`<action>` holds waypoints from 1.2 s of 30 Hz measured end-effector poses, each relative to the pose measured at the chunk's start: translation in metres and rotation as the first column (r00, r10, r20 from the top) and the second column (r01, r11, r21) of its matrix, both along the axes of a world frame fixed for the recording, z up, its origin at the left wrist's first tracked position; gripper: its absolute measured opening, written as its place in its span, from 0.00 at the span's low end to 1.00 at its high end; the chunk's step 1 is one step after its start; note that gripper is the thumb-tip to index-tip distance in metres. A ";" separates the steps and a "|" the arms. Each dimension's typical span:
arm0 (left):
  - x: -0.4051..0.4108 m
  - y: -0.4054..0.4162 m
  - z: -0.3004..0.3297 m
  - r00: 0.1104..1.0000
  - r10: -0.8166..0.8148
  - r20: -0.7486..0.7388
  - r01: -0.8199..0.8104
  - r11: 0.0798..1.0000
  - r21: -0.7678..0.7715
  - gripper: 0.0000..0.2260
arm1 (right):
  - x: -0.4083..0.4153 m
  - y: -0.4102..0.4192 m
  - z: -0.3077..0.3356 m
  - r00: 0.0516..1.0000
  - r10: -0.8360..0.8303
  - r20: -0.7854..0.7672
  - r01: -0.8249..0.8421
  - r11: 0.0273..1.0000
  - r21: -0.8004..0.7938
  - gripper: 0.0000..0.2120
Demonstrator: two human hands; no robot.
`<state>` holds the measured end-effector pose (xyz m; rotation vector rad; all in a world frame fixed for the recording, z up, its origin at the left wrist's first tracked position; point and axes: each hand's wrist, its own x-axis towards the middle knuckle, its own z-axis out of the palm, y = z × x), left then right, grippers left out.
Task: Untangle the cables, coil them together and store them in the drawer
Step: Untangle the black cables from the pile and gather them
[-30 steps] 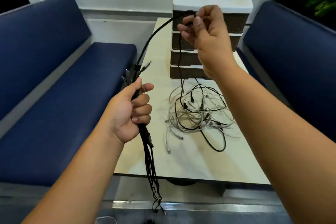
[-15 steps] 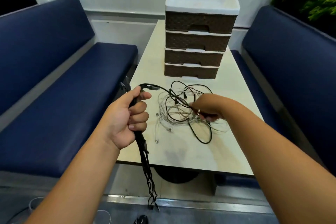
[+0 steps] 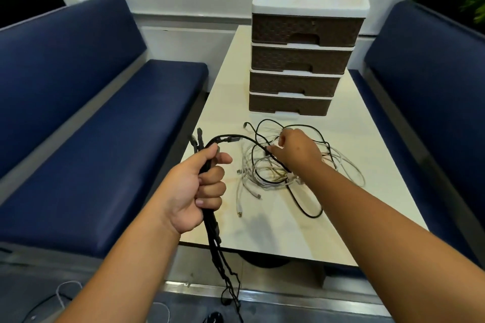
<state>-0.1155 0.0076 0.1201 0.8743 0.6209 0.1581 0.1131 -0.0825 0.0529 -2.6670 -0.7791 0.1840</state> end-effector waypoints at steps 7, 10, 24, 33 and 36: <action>0.005 0.024 0.006 1.000 -0.001 -0.019 0.002 1.000 0.027 0.14 | 0.014 0.046 -0.035 0.995 -0.035 -0.093 0.029 0.997 -0.068 0.10; 0.003 0.033 0.006 0.999 -0.019 -0.028 0.020 0.999 0.038 0.14 | 0.013 0.054 -0.029 0.995 -0.090 0.038 0.079 0.970 0.229 0.09; -0.003 0.019 0.037 0.950 -0.310 0.048 0.305 0.948 0.090 0.14 | -0.063 -0.055 0.119 0.625 0.635 -0.454 -0.341 0.745 0.574 0.33; -0.019 -0.038 0.042 0.796 -0.601 0.074 0.596 0.799 0.081 0.16 | -0.092 -0.140 0.142 0.932 0.362 0.014 -0.319 0.803 0.504 0.12; -0.026 -0.052 0.044 0.735 -0.654 0.179 0.648 0.755 0.101 0.17 | -0.081 -0.165 0.137 0.953 0.287 -0.096 -0.206 0.849 0.487 0.12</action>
